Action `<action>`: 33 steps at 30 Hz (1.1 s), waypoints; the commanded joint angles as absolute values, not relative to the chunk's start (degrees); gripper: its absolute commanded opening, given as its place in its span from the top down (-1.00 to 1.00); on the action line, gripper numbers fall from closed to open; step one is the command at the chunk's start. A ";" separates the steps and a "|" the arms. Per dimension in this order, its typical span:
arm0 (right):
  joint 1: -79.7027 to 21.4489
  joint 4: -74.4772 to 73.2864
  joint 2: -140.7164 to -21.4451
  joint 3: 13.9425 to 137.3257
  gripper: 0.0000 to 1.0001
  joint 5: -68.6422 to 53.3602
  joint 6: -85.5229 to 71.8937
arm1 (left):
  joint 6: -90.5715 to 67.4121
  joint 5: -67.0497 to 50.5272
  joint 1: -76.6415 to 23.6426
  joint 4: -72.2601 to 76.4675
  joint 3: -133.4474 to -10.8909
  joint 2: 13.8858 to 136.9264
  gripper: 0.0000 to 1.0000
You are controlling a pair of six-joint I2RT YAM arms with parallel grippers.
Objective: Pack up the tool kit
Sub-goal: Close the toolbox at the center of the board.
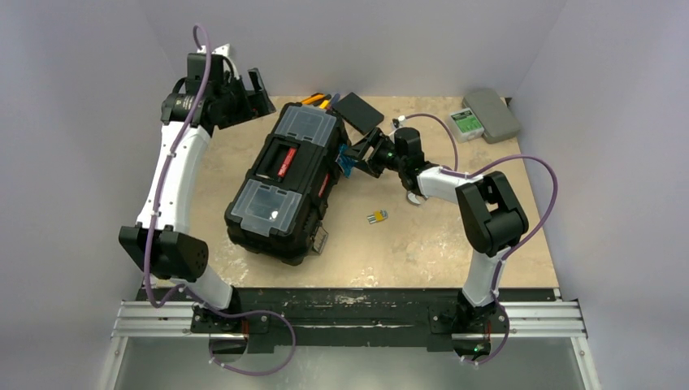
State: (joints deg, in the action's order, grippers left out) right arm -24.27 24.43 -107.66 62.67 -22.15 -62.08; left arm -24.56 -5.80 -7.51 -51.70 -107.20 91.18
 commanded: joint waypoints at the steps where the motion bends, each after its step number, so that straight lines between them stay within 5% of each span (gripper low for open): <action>1: -25.22 24.33 -107.60 64.25 -0.38 -24.14 -62.05 | -27.37 -9.66 -3.15 -49.84 -107.01 94.41 -0.85; 20: -23.64 21.01 -105.00 64.08 -0.74 -22.72 -60.75 | -34.74 -19.17 2.20 -36.66 -99.21 100.62 -0.79; 33: -21.81 21.56 -102.98 62.57 -0.79 -23.39 -60.51 | -35.75 -20.94 2.84 -35.00 -97.62 102.21 -0.78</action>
State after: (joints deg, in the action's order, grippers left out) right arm -22.65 20.51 -107.04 62.98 -22.44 -61.45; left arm -34.89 -19.16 2.09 -37.67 -98.10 101.80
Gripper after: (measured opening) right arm 0.889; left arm 0.893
